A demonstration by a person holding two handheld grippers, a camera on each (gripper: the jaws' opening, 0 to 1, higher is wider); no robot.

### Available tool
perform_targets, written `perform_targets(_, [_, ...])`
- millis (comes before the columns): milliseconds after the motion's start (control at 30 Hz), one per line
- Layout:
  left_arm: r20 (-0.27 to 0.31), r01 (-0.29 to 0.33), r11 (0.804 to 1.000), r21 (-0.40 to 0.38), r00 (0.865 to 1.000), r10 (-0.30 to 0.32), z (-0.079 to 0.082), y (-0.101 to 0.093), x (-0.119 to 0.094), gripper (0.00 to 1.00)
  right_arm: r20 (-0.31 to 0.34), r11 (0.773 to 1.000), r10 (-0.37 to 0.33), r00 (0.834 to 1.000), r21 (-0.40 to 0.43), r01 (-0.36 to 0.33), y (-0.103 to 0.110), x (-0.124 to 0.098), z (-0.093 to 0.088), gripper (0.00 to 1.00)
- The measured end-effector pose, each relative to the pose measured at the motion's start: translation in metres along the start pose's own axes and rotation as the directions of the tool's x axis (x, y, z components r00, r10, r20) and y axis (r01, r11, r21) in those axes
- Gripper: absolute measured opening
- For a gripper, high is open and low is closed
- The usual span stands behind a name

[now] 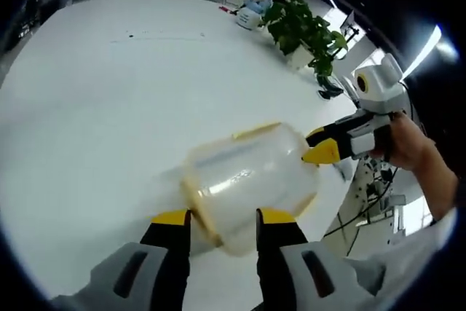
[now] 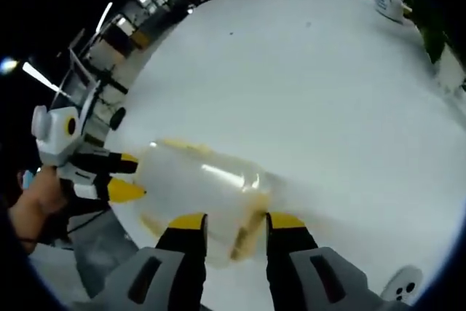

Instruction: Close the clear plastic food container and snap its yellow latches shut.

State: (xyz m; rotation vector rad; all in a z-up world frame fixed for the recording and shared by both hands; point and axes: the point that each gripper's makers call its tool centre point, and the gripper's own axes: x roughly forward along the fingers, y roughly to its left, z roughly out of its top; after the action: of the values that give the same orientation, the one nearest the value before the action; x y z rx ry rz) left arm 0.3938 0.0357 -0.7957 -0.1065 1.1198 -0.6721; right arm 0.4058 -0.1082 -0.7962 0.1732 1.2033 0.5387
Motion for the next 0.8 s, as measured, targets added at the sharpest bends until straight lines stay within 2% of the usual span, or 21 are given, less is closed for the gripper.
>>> perform_targets(100, [-0.01, -0.009, 1.0, 0.006, 1.0, 0.009, 0.0, -0.001, 0.001, 0.33, -0.001, 1.0, 0.016, 1.0, 0.016, -0.016, 0.0, 0.002, -0.001, 0.27])
perform_targets(133, [-0.033, -0.018, 1.0, 0.008, 0.999, 0.018, -0.002, 0.0, 0.001, 0.32, -0.022, 0.999, 0.039, 0.999, 0.036, -0.038, 0.004, 0.0, -0.004, 0.25])
perform_targets(200, [-0.024, -0.015, 1.0, -0.005, 1.0, 0.015, 0.0, -0.002, 0.002, 0.3, -0.007, 0.999, -0.009, 1.0, -0.048, 0.008, -0.001, 0.002, -0.001, 0.25])
perform_targets(233, [-0.023, -0.007, 1.0, -0.024, 1.0, 0.007, -0.001, -0.003, 0.003, 0.28, -0.011, 1.0, -0.004, 1.0, -0.014, 0.004, 0.001, 0.002, -0.002, 0.25])
perform_targets(267, [0.029, 0.069, 0.997, -0.032, 0.997, -0.068, 0.009, -0.014, 0.01, 0.28, 0.001, 1.0, -0.002, 1.0, 0.023, 0.002, 0.003, 0.002, 0.001, 0.26])
perform_targets(300, [-0.022, 0.048, 0.991, -0.128, 0.998, -0.052, -0.005, -0.008, 0.006, 0.28, 0.037, 0.999, -0.036, 0.999, -0.011, 0.037, -0.001, 0.002, 0.004, 0.26])
perform_targets(367, [-0.022, 0.028, 0.998, -0.049, 0.999, -0.029, -0.002, -0.005, 0.005, 0.28, 0.022, 1.0, -0.026, 0.999, 0.003, 0.026, -0.002, 0.002, 0.003, 0.26])
perform_targets(500, [-0.025, 0.023, 0.998, -0.055, 0.999, -0.025, -0.002, -0.007, 0.006, 0.29, 0.015, 1.0, -0.006, 1.0, -0.001, 0.006, -0.002, 0.001, 0.003, 0.26])
perform_targets(800, [-0.032, 0.036, 0.999, -0.036, 0.999, -0.037, -0.001, -0.003, 0.006, 0.3, 0.028, 0.999, -0.019, 0.999, 0.038, 0.018, 0.0, 0.002, 0.003, 0.26])
